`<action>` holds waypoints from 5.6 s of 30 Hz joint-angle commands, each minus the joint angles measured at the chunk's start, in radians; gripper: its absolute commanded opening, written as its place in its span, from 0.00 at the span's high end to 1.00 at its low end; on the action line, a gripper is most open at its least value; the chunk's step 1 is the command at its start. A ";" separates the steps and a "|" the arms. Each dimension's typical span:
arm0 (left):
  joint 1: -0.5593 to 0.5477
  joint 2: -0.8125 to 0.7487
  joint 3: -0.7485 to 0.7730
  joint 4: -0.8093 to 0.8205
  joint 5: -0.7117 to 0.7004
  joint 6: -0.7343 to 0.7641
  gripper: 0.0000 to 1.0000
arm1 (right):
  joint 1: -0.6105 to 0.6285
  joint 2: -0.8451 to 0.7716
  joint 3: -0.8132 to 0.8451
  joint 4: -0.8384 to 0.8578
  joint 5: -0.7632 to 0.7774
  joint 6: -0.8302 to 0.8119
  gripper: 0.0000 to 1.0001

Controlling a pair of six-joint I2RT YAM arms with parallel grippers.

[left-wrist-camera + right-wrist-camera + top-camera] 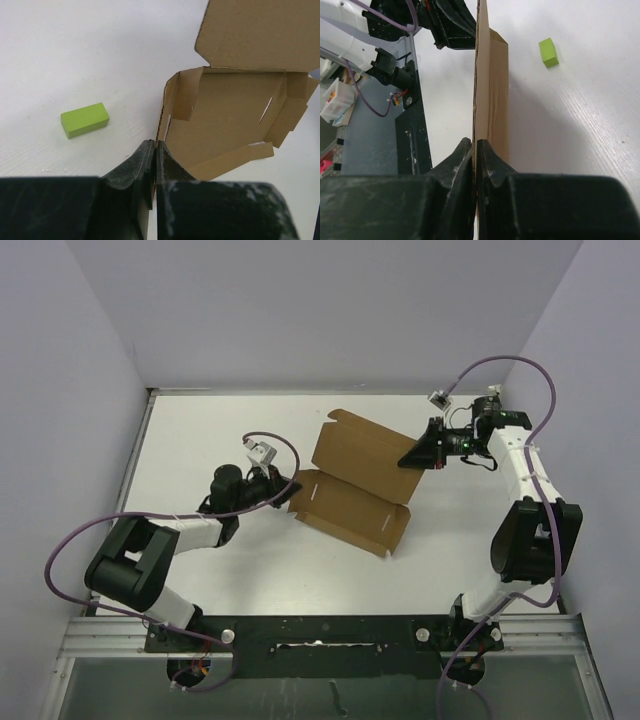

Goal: Fold the paper box

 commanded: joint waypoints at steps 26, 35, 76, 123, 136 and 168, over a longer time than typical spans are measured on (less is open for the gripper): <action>-0.073 0.021 -0.122 0.272 -0.094 0.105 1.00 | 0.057 0.091 -0.064 0.010 0.004 0.000 1.00; -0.130 0.093 -0.100 0.472 -0.123 0.143 1.00 | 0.099 0.086 0.111 -0.140 0.023 -0.112 1.00; -0.183 0.239 -0.249 0.724 -0.128 0.290 1.00 | 0.067 0.008 0.147 -0.229 0.086 -0.285 1.00; 0.091 -0.121 -0.234 0.214 0.076 -0.118 0.61 | 0.053 -0.116 0.137 -0.291 0.112 -0.590 1.00; 0.100 0.067 -0.182 0.433 0.120 -0.044 0.58 | 0.059 -0.129 0.094 -0.294 0.137 -0.790 1.00; 0.146 0.466 0.108 0.714 0.406 0.014 0.59 | 0.029 0.053 0.215 -0.322 0.162 -0.669 1.00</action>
